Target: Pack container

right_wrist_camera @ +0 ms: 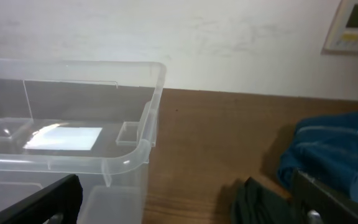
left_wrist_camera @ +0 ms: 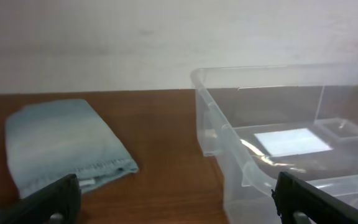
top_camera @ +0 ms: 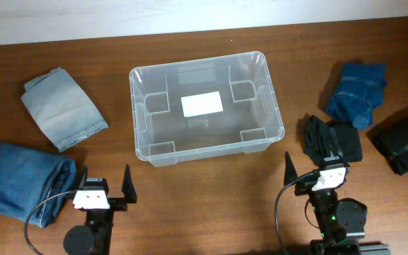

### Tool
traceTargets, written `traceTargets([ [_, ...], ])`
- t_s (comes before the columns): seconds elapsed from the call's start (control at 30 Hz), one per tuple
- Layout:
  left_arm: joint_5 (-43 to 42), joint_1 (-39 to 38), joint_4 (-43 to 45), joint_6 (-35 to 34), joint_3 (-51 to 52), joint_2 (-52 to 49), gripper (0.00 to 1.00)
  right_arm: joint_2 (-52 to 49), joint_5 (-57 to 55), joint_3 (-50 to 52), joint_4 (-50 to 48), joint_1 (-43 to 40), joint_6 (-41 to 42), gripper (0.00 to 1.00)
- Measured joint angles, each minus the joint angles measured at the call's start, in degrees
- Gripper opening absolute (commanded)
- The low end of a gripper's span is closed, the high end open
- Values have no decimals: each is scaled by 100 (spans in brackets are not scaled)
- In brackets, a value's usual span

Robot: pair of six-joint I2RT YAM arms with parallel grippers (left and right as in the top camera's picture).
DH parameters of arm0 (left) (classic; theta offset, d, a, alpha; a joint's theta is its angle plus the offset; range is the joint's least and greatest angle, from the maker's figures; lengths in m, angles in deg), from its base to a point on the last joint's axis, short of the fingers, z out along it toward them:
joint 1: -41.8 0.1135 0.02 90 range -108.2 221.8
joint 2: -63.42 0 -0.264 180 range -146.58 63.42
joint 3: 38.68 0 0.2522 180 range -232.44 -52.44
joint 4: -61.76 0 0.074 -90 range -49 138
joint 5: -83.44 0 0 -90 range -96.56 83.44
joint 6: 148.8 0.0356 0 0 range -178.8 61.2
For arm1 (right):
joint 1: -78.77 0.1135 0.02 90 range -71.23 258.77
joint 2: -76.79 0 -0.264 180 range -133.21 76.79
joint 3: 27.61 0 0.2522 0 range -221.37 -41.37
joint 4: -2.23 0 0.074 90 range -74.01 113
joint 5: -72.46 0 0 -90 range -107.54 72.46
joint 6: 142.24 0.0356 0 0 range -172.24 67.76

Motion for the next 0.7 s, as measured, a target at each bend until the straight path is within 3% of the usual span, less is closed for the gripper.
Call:
traceTargets([
  [0.17,-35,0,-297,-225,-352,-177,99,-179,-177,-531,835,0,186,98],
  [0.3,-37,0,-535,-273,-1246,-896,99,-955,-332,-1539,1528,0,225,98],
  [0.7,-35,0,-2413,-341,-4509,-4621,99,-5702,-354,-5549,4229,-37,85,98],
])
